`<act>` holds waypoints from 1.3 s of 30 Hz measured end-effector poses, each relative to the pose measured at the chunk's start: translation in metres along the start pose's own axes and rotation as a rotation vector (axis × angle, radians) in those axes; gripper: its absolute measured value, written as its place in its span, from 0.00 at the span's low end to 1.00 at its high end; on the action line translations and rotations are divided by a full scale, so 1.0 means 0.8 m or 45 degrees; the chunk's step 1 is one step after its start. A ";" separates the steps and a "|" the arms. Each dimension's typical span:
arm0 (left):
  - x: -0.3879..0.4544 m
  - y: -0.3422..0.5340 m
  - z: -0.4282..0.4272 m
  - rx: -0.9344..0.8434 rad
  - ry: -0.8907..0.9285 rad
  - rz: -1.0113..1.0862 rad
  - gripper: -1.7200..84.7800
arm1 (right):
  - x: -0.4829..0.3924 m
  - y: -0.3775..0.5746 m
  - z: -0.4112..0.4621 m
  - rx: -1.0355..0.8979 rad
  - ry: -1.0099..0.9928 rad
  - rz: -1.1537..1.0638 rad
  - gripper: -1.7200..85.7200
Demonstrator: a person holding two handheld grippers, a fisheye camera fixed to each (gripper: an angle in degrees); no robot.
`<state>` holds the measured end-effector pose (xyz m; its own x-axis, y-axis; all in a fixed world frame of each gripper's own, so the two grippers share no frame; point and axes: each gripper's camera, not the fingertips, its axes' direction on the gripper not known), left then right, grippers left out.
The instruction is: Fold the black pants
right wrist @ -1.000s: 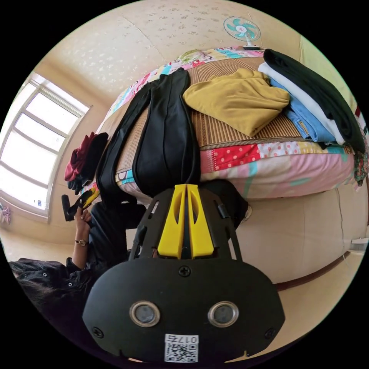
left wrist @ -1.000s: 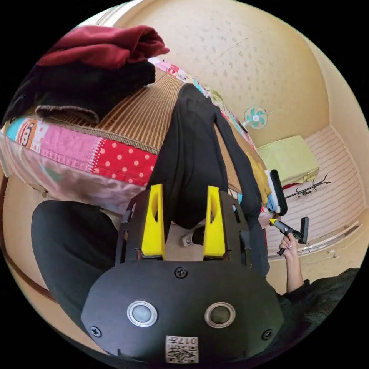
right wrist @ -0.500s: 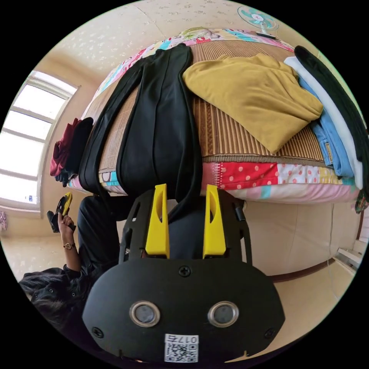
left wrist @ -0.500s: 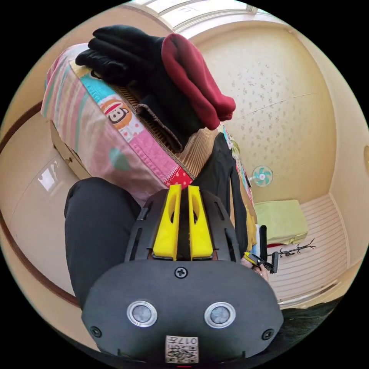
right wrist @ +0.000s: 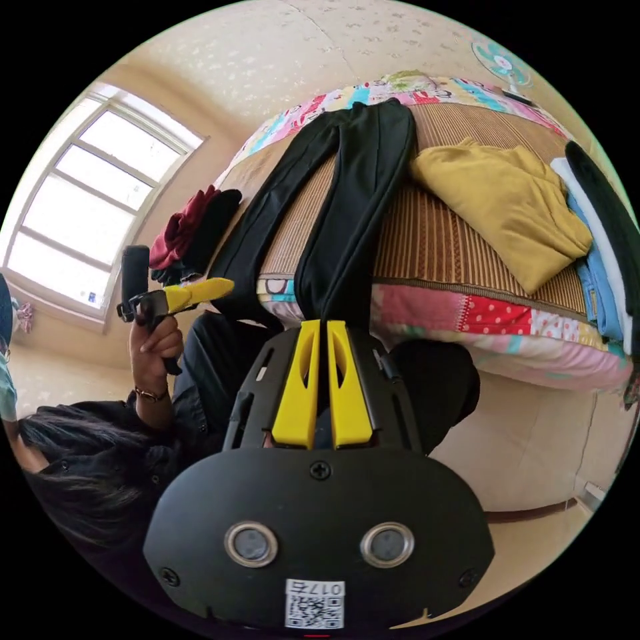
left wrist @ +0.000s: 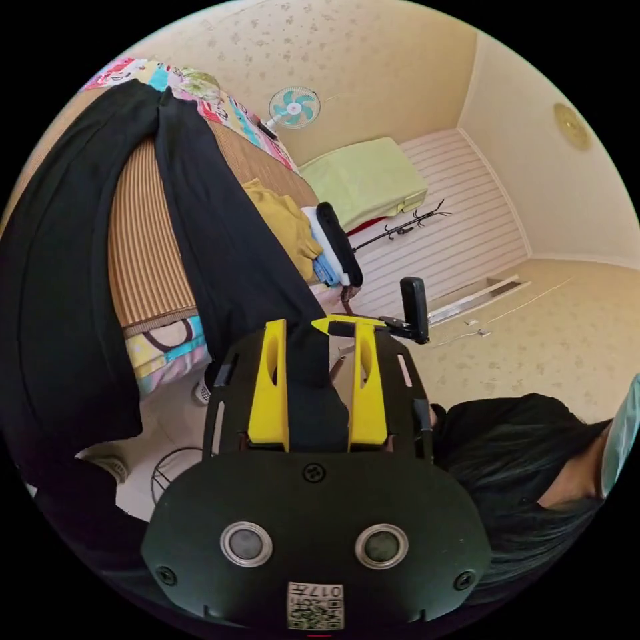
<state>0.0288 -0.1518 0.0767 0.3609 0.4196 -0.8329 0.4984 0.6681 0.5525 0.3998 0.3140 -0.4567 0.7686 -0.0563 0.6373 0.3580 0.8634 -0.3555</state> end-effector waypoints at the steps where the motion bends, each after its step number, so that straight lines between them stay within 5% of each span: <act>1: 0.002 -0.019 0.017 -0.040 -0.012 -0.005 0.19 | -0.007 0.000 0.000 0.002 -0.004 -0.024 0.05; 6: -0.002 -0.054 0.083 -0.253 -0.034 -0.035 0.15 | -0.043 0.002 0.011 -0.047 -0.039 -0.219 0.04; 12: -0.017 -0.023 0.073 -0.196 -0.103 -0.061 0.03 | -0.001 -0.002 0.007 -0.363 -0.104 -0.661 0.04; 19: -0.046 -0.003 0.034 -0.057 0.058 -0.206 0.02 | 0.200 -0.214 -0.053 0.007 -0.173 -0.098 0.12; 26: -0.051 -0.008 0.005 -0.028 0.101 -0.260 0.02 | 0.371 -0.399 0.048 0.257 -0.345 0.439 0.19; 30: -0.064 -0.009 -0.015 0.006 0.163 -0.310 0.02 | 0.406 -0.433 0.088 0.390 -0.355 0.605 0.15; 36: -0.086 0.006 -0.077 0.103 0.298 -0.352 0.02 | 0.367 -0.458 0.078 0.731 -0.792 0.481 0.05; 39: -0.099 0.030 -0.141 0.219 0.325 -0.392 0.02 | 0.263 -0.501 0.091 0.665 -0.868 0.249 0.05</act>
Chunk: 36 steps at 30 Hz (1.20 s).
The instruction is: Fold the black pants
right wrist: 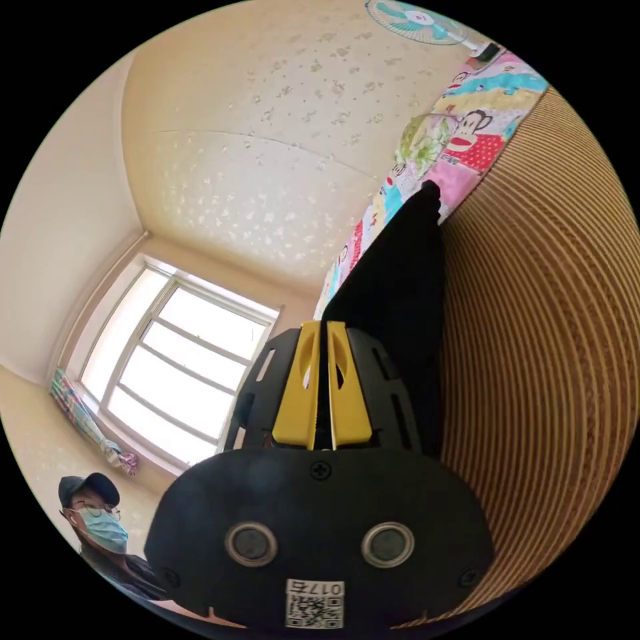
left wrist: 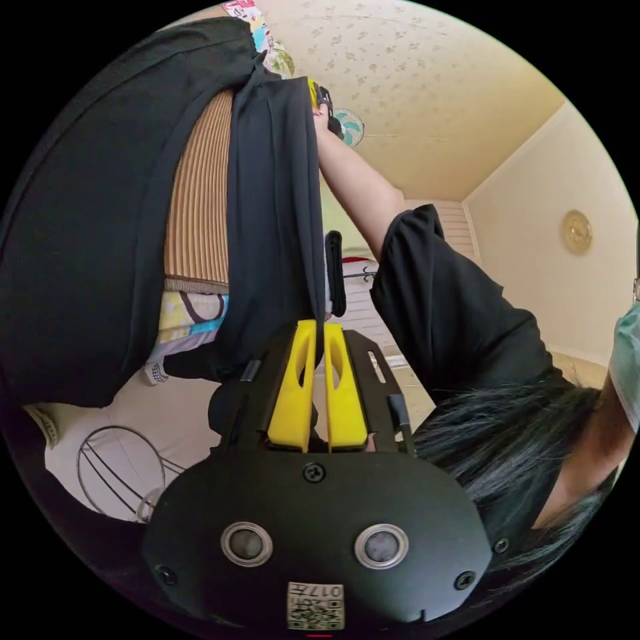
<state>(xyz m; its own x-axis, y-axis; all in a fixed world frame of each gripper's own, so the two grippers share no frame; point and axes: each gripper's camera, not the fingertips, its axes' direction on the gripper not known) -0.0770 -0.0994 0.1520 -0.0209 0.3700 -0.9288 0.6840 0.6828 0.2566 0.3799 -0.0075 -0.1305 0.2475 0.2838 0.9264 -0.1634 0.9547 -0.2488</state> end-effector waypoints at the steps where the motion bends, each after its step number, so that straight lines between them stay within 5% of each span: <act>1: 0.000 0.007 -0.029 0.052 -0.001 -0.008 0.02 | -0.012 0.003 0.021 -0.029 -0.018 -0.010 0.05; 9: -0.017 0.062 -0.207 0.454 -0.278 -0.133 0.03 | -0.045 0.127 0.248 -0.215 -0.064 0.180 0.05; 18: -0.043 0.093 -0.246 0.689 -0.476 -0.151 0.08 | -0.105 0.314 0.132 -0.656 0.099 -0.185 0.10; 24: -0.041 0.031 -0.225 0.518 -0.724 -0.024 0.16 | -0.171 0.531 0.033 -0.733 0.642 -0.506 0.16; 30: -0.053 0.011 -0.177 0.346 -0.862 0.002 0.09 | -0.213 0.678 0.041 -0.700 0.719 -0.601 0.08; 36: -0.058 0.055 -0.092 0.084 -0.792 -0.047 0.08 | -0.229 0.699 -0.021 -0.770 0.836 -0.633 0.06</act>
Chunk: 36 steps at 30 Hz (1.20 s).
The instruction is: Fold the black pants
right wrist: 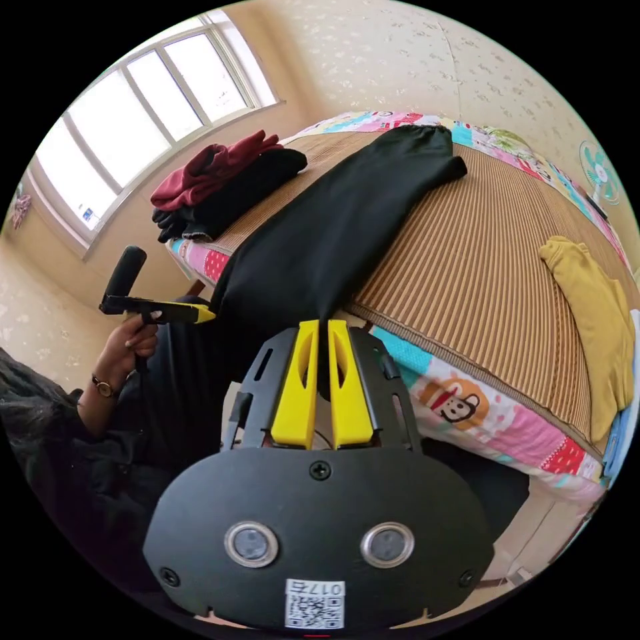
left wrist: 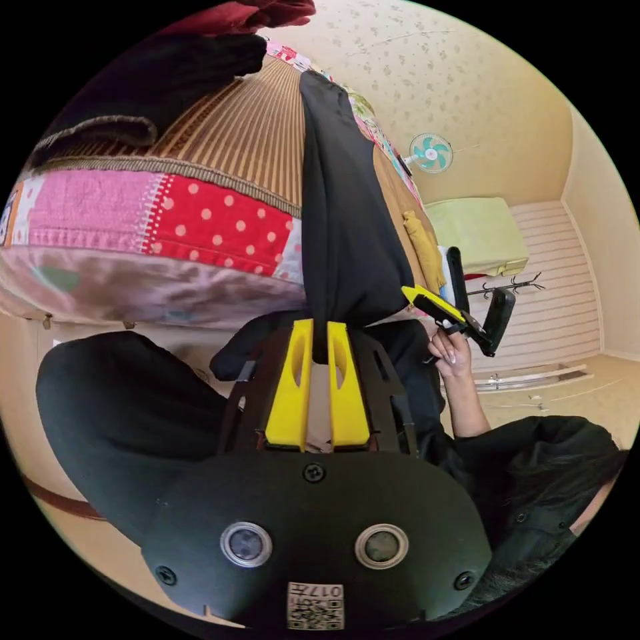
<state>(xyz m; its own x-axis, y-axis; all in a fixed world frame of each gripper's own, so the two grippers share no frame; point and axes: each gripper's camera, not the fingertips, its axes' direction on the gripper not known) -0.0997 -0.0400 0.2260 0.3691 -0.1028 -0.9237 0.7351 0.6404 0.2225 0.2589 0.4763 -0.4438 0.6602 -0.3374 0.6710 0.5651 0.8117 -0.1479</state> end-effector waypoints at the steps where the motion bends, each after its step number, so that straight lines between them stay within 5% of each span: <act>1: 0.001 0.012 0.006 0.000 -0.017 -0.043 0.08 | 0.004 0.006 -0.005 -0.009 -0.008 -0.002 0.06; 6: 0.007 0.047 -0.013 0.290 0.107 0.008 0.11 | 0.036 0.026 -0.023 -0.009 0.062 0.105 0.08; 16: 0.051 -0.022 0.067 0.069 -0.038 0.196 0.15 | 0.066 -0.026 0.006 0.038 -0.006 0.267 0.12; 20: 0.052 -0.026 0.077 0.049 -0.140 0.168 0.06 | 0.074 -0.038 0.012 0.030 -0.060 0.254 0.06; 27: 0.059 0.019 -0.008 0.201 0.074 0.234 0.03 | 0.060 -0.044 -0.047 0.177 -0.273 0.144 0.04; 33: 0.018 0.012 0.008 0.125 -0.007 0.020 0.04 | 0.077 -0.067 0.029 -0.170 -0.233 0.145 0.04; 36: 0.014 0.008 -0.008 0.207 0.081 0.020 0.09 | 0.092 -0.079 0.014 -0.126 -0.239 0.148 0.07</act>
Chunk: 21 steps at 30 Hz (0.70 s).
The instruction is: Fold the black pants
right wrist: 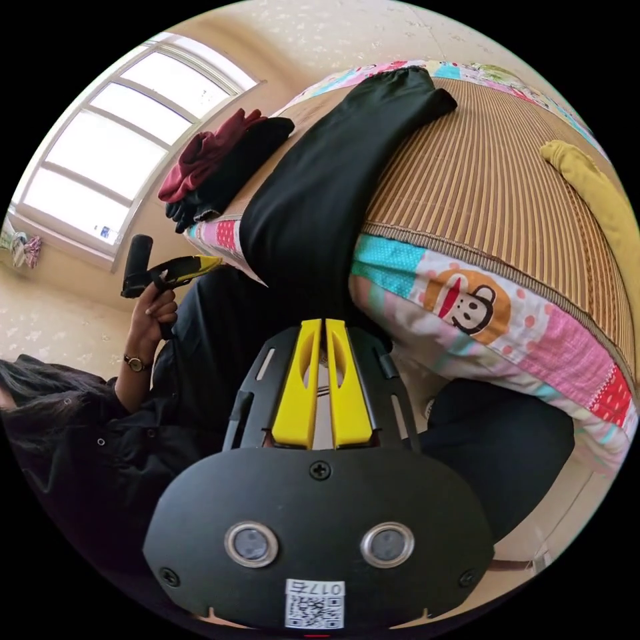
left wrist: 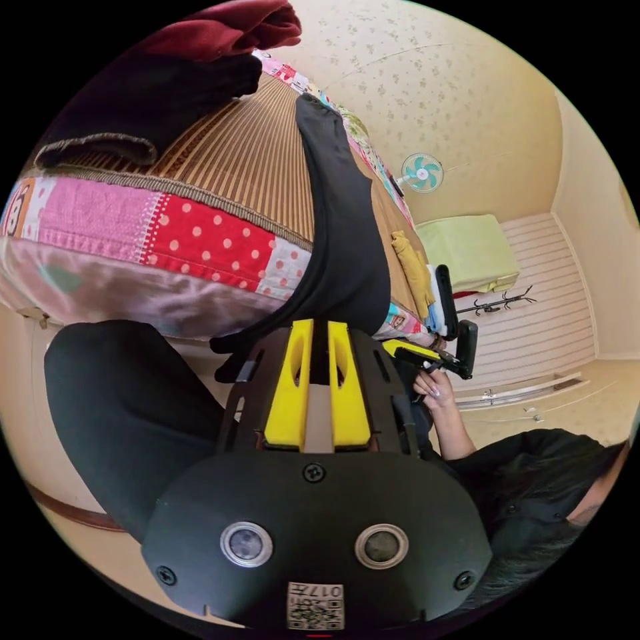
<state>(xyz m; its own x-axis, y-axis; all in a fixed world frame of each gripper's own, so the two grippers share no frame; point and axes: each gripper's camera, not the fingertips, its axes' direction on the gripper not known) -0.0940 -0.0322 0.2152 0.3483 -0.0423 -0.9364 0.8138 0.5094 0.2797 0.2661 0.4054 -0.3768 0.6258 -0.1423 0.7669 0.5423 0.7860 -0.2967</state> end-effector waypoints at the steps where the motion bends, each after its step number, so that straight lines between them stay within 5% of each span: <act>1: 0.005 -0.006 -0.004 0.028 0.014 0.037 0.10 | 0.004 -0.003 -0.005 0.017 -0.003 0.005 0.07; 10: 0.020 -0.042 0.077 -0.096 -0.128 0.112 0.09 | 0.055 -0.052 -0.026 0.145 -0.087 0.125 0.08; 16: 0.045 -0.020 0.039 -0.021 -0.065 0.164 0.04 | 0.045 -0.041 -0.057 0.237 -0.141 0.080 0.05; 21: 0.017 -0.011 0.048 -0.063 -0.105 0.005 0.08 | 0.077 -0.044 -0.050 0.139 -0.202 0.141 0.07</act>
<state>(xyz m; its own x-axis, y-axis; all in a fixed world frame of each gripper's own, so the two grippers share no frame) -0.0784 -0.0698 0.2081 0.3902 -0.1101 -0.9141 0.7891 0.5516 0.2703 0.3081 0.3449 -0.3421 0.5772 0.0380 0.8157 0.4062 0.8532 -0.3272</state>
